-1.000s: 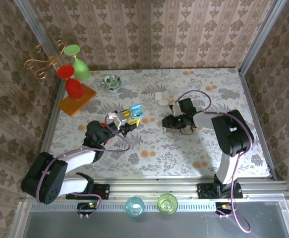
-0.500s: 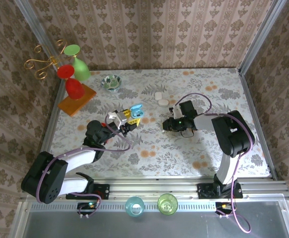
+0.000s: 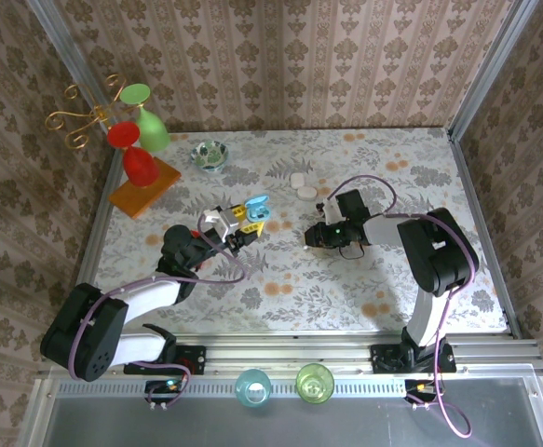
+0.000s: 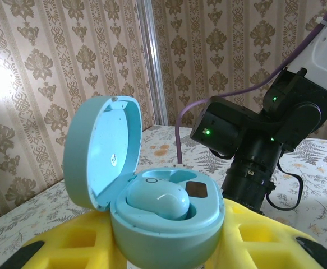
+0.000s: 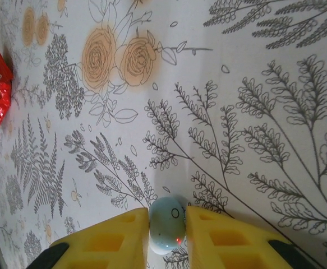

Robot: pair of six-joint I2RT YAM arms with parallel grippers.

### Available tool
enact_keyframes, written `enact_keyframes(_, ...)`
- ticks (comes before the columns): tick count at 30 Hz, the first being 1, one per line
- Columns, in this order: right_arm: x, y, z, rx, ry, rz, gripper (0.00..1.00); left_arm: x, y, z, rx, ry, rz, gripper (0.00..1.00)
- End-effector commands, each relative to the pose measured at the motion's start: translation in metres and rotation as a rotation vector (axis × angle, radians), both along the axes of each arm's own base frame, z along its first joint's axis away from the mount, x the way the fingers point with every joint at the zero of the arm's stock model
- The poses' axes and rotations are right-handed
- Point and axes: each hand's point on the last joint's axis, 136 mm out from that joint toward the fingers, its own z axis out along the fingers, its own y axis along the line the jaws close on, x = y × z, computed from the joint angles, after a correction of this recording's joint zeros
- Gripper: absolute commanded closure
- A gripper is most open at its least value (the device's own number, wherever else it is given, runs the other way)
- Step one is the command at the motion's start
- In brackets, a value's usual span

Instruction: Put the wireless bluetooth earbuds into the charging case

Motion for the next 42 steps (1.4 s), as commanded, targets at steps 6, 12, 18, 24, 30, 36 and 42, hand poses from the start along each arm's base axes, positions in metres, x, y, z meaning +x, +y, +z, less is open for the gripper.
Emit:
enact_keyframes(6,-0.025,0.006,-0.005,-0.021,0.059,0.055,0.74,0.0,-0.004,0.015,-0.018,-0.049,-0.021,0.69)
enact_keyframes(12,-0.026,0.008,-0.012,-0.067,0.06,0.076,0.72,-0.001,-0.003,0.015,-0.021,-0.05,-0.019,0.69)
enact_keyframes(18,-0.033,0.007,-0.015,-0.094,0.063,0.097,0.75,-0.001,-0.002,0.015,-0.016,-0.05,-0.015,0.68)
enact_keyframes(24,-0.031,0.005,-0.009,-0.124,0.04,0.101,0.83,0.0,-0.003,0.015,-0.019,-0.051,-0.016,0.68)
enact_keyframes(30,-0.024,0.001,0.021,-0.157,-0.042,0.083,0.83,0.002,-0.002,0.012,-0.014,-0.044,-0.006,0.68)
enact_keyframes(36,-0.022,-0.001,0.066,-0.198,-0.16,0.08,0.83,0.004,-0.003,0.007,-0.007,-0.03,-0.005,0.68)
enact_keyframes(42,-0.024,0.004,0.125,-0.234,-0.292,0.099,0.83,0.009,-0.005,-0.004,0.006,-0.002,0.002,0.69)
